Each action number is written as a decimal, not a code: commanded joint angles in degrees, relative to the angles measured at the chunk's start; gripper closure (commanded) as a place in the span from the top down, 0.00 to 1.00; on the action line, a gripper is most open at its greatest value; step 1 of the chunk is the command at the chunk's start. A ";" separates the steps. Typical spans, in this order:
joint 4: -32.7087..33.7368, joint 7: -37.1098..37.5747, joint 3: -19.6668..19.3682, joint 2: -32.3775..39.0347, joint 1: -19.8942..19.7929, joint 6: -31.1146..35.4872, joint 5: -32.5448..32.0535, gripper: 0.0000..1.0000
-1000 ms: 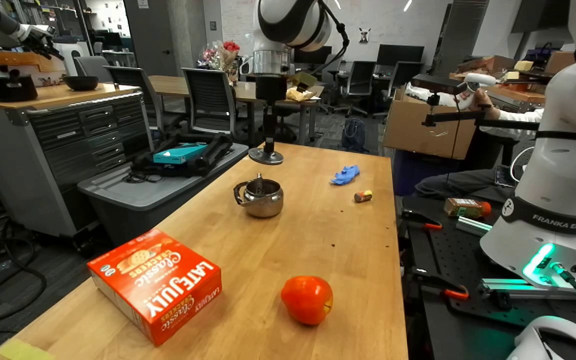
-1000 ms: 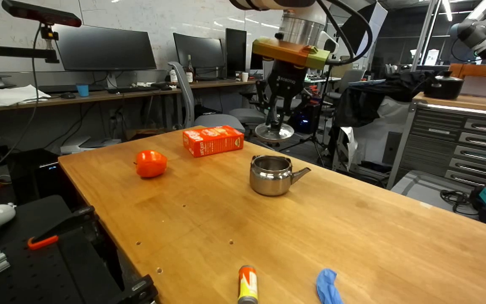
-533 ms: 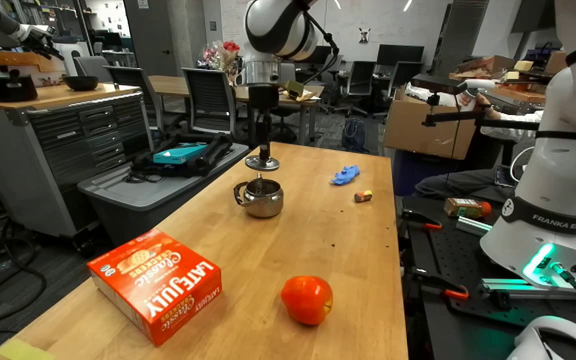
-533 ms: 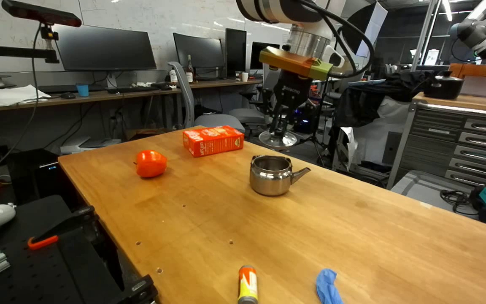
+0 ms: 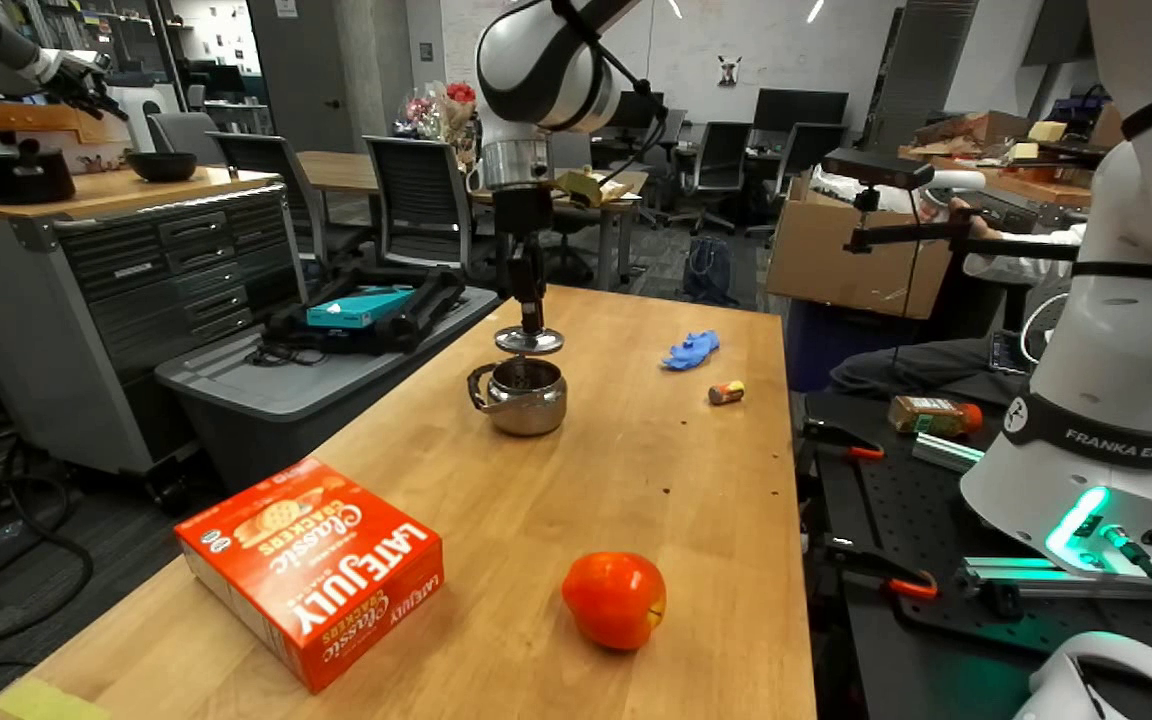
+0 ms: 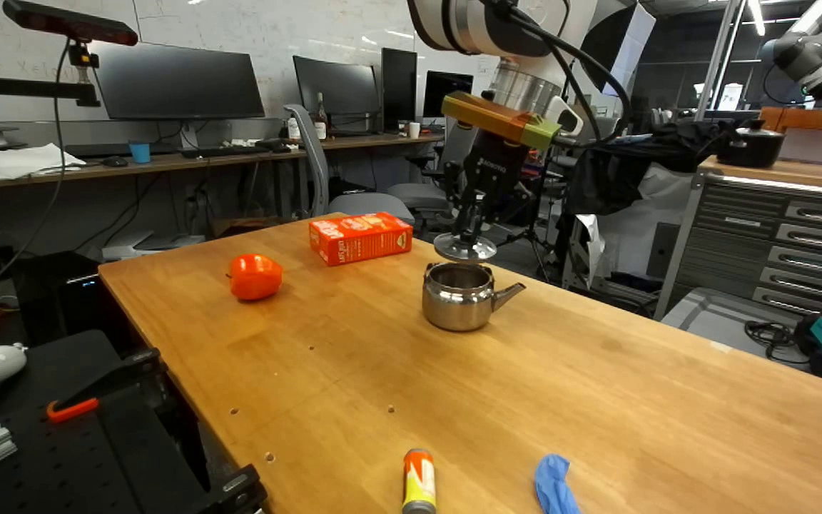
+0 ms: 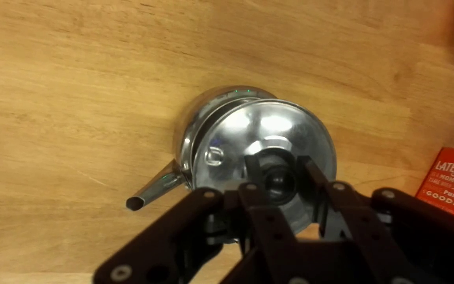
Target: Put the lid on the silver pot
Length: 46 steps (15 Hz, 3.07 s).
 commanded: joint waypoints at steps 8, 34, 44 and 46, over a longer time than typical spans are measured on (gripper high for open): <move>7.32 4.37 1.05 5.09 -1.33 -6.02 -0.49 0.07; 3.97 -0.01 1.98 4.57 -1.24 0.08 -4.33 0.28; 3.95 -0.01 1.99 4.68 -1.25 0.09 -4.34 0.28; 3.95 -0.01 1.99 4.68 -1.25 0.09 -4.34 0.28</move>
